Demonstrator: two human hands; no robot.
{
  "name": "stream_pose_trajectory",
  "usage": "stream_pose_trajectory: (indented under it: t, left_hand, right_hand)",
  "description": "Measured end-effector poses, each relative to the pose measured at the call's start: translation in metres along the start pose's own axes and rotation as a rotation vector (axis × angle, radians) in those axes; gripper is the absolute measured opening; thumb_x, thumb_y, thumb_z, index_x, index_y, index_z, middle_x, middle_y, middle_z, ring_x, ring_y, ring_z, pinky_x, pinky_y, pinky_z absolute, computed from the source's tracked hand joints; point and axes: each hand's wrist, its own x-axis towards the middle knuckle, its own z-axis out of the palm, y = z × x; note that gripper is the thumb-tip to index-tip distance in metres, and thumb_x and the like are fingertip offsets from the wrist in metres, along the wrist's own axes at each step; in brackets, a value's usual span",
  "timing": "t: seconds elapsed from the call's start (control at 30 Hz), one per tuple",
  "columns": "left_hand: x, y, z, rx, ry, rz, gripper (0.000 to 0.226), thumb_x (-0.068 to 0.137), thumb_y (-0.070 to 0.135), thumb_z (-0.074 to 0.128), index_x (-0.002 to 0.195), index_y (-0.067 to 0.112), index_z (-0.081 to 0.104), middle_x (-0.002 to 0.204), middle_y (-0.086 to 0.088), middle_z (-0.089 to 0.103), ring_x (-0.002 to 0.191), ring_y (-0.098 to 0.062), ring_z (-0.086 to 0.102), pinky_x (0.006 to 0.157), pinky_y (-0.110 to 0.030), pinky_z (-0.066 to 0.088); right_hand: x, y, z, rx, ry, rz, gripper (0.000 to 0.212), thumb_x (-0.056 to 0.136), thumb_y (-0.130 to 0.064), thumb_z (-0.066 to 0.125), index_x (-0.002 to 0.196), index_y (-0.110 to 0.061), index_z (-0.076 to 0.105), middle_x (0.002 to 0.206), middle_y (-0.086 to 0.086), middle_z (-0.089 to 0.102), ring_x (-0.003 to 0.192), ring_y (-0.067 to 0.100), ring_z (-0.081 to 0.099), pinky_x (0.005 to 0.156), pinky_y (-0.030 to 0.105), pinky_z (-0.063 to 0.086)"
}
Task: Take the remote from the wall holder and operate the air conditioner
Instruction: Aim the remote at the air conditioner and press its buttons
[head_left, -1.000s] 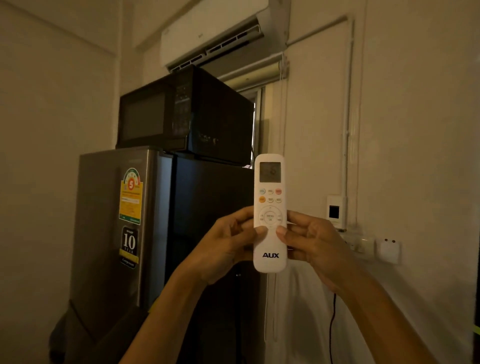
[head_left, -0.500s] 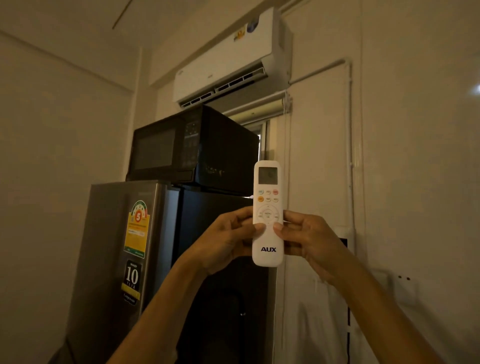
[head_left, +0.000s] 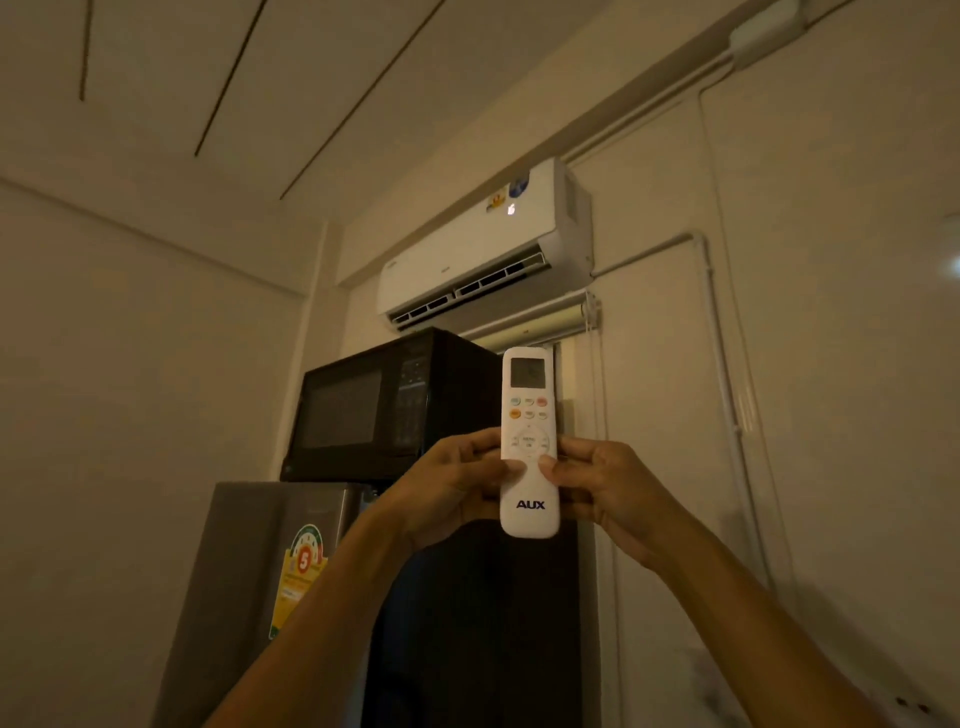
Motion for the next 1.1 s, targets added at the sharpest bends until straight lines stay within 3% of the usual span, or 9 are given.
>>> stream_pose_trajectory:
  t: [0.1,0.3,0.53,0.73,0.97,1.1]
  left_hand:
    - [0.005,0.014,-0.003,0.025,-0.001,0.019,0.036,0.079,0.009,0.060,0.111,0.026,0.060,0.111,-0.002,0.069,0.102,-0.024,0.068,0.073,-0.032,0.060]
    - [0.008,0.029,-0.004,0.003,-0.025,0.061,0.035,0.076,0.009,0.060,0.107,0.025,0.061,0.100,0.004,0.076,0.097,-0.021,0.070,0.070,-0.030,0.061]
    - [0.008,0.032,0.001,0.027,-0.011,0.091,0.036,0.076,0.012,0.059,0.110,0.024,0.059,0.112,-0.005,0.067,0.098,-0.022,0.070,0.072,-0.031,0.061]
    - [0.007,0.027,0.001,0.035,-0.006,0.101,0.034,0.088,0.001,0.050,0.112,0.024,0.057,0.109,-0.001,0.070,0.099,-0.021,0.069,0.072,-0.031,0.061]
    - [-0.002,0.013,-0.002,-0.001,-0.024,0.095,0.038,0.079,0.009,0.058,0.114,0.024,0.056,0.105,0.003,0.074,0.102,-0.022,0.068,0.072,-0.031,0.060]
    - [-0.004,0.008,-0.004,-0.016,-0.013,0.090,0.038,0.078,0.009,0.058,0.113,0.024,0.057,0.105,0.003,0.075,0.102,-0.021,0.069,0.071,-0.031,0.060]
  right_hand:
    - [0.010,-0.010,-0.001,-0.001,-0.016,-0.014,0.040,0.086,-0.014,0.057,0.126,-0.016,0.052,0.108,-0.001,0.067,0.092,0.017,0.069,0.072,0.033,0.060]
    - [0.019,-0.026,-0.001,-0.003,-0.039,-0.037,0.040,0.086,-0.012,0.056,0.126,-0.015,0.052,0.107,-0.002,0.066,0.094,0.019,0.068,0.076,0.036,0.059]
    - [0.015,-0.033,-0.001,0.010,-0.042,-0.016,0.040,0.087,-0.011,0.055,0.126,-0.013,0.051,0.117,0.008,0.064,0.102,0.026,0.065,0.086,0.045,0.054]
    - [0.011,-0.030,-0.001,0.036,-0.052,-0.018,0.037,0.087,-0.011,0.055,0.124,-0.017,0.052,0.114,0.005,0.064,0.102,0.025,0.065,0.085,0.044,0.055]
    - [0.005,-0.019,0.003,0.014,-0.063,-0.009,0.038,0.086,-0.011,0.056,0.123,-0.018,0.052,0.108,-0.001,0.066,0.095,0.020,0.068,0.079,0.038,0.058]
    - [0.004,-0.014,0.006,0.028,-0.059,0.005,0.029,0.086,-0.011,0.057,0.111,-0.025,0.056,0.105,-0.002,0.067,0.091,0.019,0.069,0.073,0.034,0.060]
